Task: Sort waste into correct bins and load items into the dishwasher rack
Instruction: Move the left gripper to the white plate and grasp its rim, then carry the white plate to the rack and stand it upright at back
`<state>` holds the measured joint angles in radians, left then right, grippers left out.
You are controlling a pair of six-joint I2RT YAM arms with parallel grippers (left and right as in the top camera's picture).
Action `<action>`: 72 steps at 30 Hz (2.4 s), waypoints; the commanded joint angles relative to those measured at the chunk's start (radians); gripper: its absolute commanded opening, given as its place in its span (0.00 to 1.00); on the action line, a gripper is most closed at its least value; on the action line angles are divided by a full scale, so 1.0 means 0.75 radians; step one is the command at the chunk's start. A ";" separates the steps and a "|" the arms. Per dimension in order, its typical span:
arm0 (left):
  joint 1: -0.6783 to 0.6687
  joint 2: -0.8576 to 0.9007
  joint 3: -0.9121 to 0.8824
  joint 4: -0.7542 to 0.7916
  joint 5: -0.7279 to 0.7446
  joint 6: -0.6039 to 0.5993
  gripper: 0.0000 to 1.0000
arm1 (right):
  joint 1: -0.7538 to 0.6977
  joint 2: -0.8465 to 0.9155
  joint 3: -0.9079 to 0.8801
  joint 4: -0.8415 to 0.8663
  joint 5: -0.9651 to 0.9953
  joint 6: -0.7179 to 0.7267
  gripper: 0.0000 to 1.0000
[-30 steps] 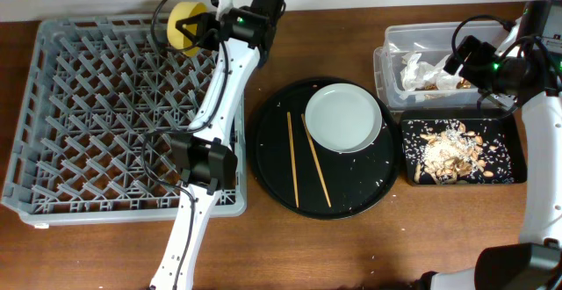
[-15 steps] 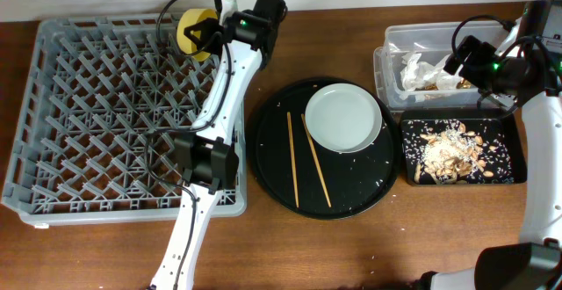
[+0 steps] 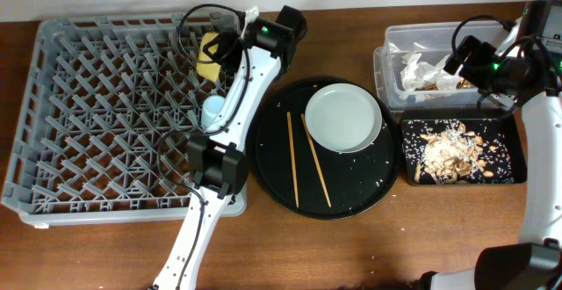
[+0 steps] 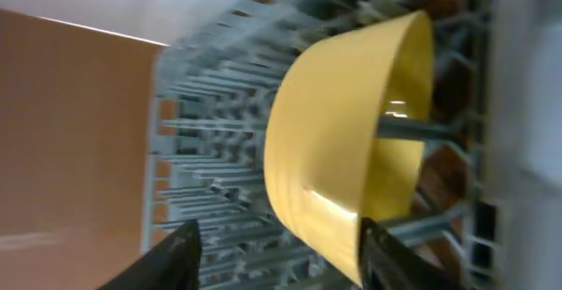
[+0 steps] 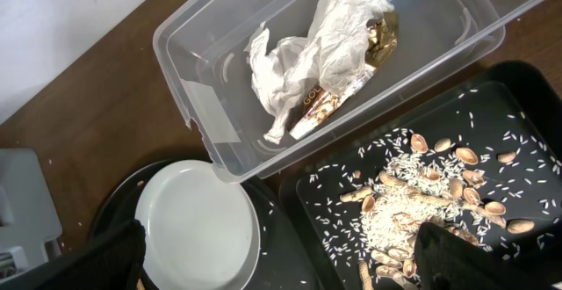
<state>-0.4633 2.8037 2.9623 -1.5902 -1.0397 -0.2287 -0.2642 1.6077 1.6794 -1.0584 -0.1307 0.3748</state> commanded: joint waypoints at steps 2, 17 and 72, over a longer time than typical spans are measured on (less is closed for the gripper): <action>0.023 -0.239 -0.004 0.004 0.414 0.168 0.68 | -0.006 0.007 0.010 0.000 0.016 0.011 0.98; -0.043 -0.084 -0.006 0.149 1.721 0.691 0.73 | -0.006 0.007 0.010 0.000 0.016 0.011 0.98; 0.387 -0.592 -0.657 0.739 0.060 0.534 0.00 | -0.006 0.007 0.010 0.000 0.016 0.011 0.98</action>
<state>-0.1761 2.3646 2.5649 -1.1091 -0.9516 0.1345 -0.2642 1.6093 1.6794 -1.0588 -0.1307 0.3828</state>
